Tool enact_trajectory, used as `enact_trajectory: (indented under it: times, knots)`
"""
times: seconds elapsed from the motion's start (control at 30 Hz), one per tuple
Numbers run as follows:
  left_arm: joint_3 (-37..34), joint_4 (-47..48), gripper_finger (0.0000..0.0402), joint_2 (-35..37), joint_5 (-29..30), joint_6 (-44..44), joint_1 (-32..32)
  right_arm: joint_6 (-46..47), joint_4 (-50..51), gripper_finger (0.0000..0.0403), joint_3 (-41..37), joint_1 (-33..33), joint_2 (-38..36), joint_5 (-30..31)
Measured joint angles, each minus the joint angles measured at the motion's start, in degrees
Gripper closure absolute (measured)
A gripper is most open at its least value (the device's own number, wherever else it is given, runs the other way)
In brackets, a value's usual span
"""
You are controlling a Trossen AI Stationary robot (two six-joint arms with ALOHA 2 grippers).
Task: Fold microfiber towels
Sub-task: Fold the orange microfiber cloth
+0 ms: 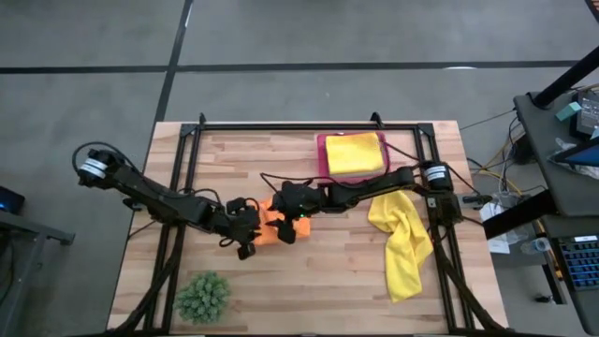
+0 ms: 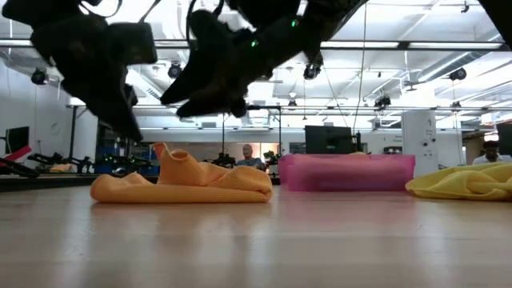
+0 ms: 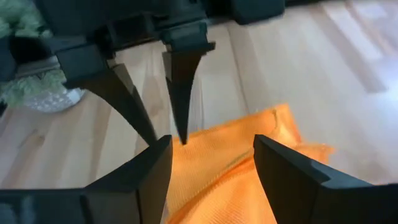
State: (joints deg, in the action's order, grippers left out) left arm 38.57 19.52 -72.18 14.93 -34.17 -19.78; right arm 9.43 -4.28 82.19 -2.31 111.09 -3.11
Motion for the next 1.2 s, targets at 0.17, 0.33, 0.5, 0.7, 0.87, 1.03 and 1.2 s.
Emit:
enact_trajectory:
  times: [0.17,0.33,0.5,0.7,0.87,1.03,1.2]
  knots:
    - [0.1,-5.3,0.0325,-1.7,0.4,0.0,-0.8,-5.5,0.6,0.0188,-3.3,-0.9,-5.0,2.7]
    - [3.7,-5.2,0.0325,-5.7,3.0,0.9,-2.4,-8.9,0.5,0.0188,-10.4,-1.1,-11.0,5.3]
    - [8.5,-5.0,0.0325,-11.4,5.3,4.7,-2.9,-9.3,-5.5,0.0188,-18.6,-1.2,-15.8,9.0]
    - [12.1,-1.0,0.0325,-18.7,7.1,4.6,-2.9,-6.6,-17.9,0.0188,-27.8,-1.2,-19.8,9.2]
    - [14.6,0.9,0.0325,-21.7,8.1,3.5,-2.9,-4.8,-20.9,0.0188,-31.2,-1.2,-20.9,9.3]
    - [15.0,0.5,0.0325,-22.3,8.1,1.9,-2.9,-4.0,-21.9,0.0188,-32.2,-1.2,-20.9,9.3]
    - [14.6,0.3,0.0325,-23.9,11.9,-1.5,-2.9,-3.9,-21.8,0.0188,-32.7,-1.2,-20.9,9.3]
